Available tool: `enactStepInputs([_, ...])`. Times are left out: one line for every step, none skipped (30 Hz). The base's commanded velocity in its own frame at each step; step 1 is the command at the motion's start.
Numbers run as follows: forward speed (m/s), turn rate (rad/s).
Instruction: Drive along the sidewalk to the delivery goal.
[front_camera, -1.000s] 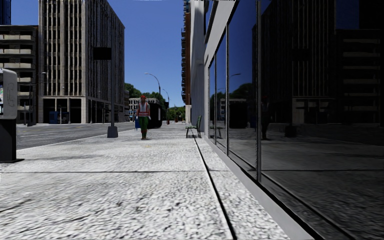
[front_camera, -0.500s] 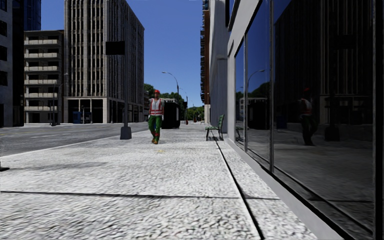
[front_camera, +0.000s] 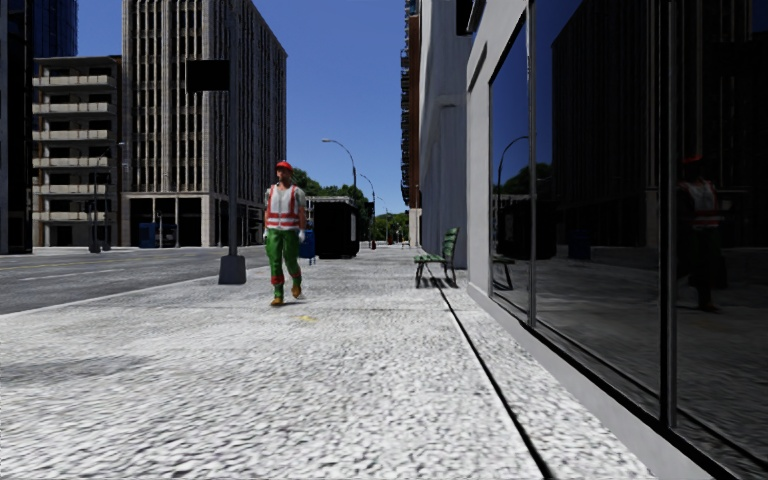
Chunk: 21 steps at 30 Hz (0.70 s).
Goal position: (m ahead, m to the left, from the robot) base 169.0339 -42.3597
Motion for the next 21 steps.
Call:
enactStepInputs([2.0,0.0])
enactStepInputs([2.0,0.0])
enactStepInputs([2.0,0.0])
enactStepInputs([2.0,0.0])
enactStepInputs([2.0,0.0])
enactStepInputs([2.0,0.0])
enactStepInputs([2.0,0.0])
enactStepInputs([2.0,0.0])
enactStepInputs([2.0,0.0])
enactStepInputs([2.0,0.0])
enactStepInputs([2.0,0.0])
enactStepInputs([2.0,0.0])
enactStepInputs([2.0,0.0])
enactStepInputs([2.0,0.0])
enactStepInputs([2.0,0.0])
enactStepInputs([2.0,0.0])
enactStepInputs([2.0,0.0])
enactStepInputs([2.0,0.0])
enactStepInputs([2.0,0.0])
enactStepInputs([2.0,0.0])
enactStepInputs([2.0,0.0])
